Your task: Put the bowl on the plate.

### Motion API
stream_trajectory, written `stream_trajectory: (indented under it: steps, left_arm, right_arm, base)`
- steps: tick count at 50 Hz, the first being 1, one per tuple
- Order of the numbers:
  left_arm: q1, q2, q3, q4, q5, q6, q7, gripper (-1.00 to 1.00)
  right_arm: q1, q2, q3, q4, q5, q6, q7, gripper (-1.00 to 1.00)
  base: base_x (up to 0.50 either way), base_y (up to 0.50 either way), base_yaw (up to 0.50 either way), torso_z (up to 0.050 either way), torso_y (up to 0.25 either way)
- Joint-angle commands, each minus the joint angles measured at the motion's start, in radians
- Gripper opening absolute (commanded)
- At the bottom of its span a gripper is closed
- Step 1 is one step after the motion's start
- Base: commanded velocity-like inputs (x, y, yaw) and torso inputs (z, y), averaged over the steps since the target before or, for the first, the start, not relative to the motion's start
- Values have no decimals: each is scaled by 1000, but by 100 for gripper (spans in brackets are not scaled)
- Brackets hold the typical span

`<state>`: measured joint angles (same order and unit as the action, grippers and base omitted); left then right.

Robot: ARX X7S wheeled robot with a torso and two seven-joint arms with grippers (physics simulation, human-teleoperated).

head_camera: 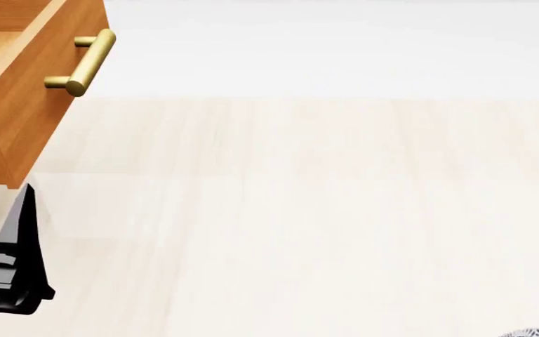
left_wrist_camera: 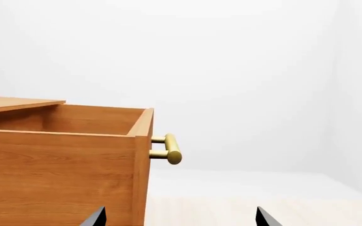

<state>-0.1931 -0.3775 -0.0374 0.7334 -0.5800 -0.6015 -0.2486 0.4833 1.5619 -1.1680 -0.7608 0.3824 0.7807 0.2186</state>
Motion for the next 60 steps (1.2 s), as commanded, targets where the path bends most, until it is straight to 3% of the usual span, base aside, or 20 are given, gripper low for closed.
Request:
stream_trajectory:
  steps: [1, 16, 31, 52, 60]
  left_arm:
    - [1, -3, 2, -1, -1, 4, -3, 100]
    - [1, -9, 5, 3, -5, 5, -10, 100]
    - [-3, -17, 2, 28, -24, -6, -22, 100]
    - [-8, -30, -7, 61, -49, -19, -40, 100]
    - [-7, -35, -8, 76, -58, -24, -47, 100]
  right_arm:
    - [7, 0, 2, -3, -10, 4, -10, 100]
    - [5, 7, 4, -30, -5, 12, -4, 100]
    - [54, 9, 56, -283, 47, 276, 49, 100]
    - [54, 9, 59, -286, -66, 264, -10, 100]
    - [5, 9, 11, -286, -163, 237, 40, 100]
  base:
    - [0, 0, 0, 0, 0]
    - [0, 0, 0, 0, 0]
    - [0, 0, 0, 0, 0]
    - [0, 0, 0, 0, 0]
    - [0, 0, 0, 0, 0]
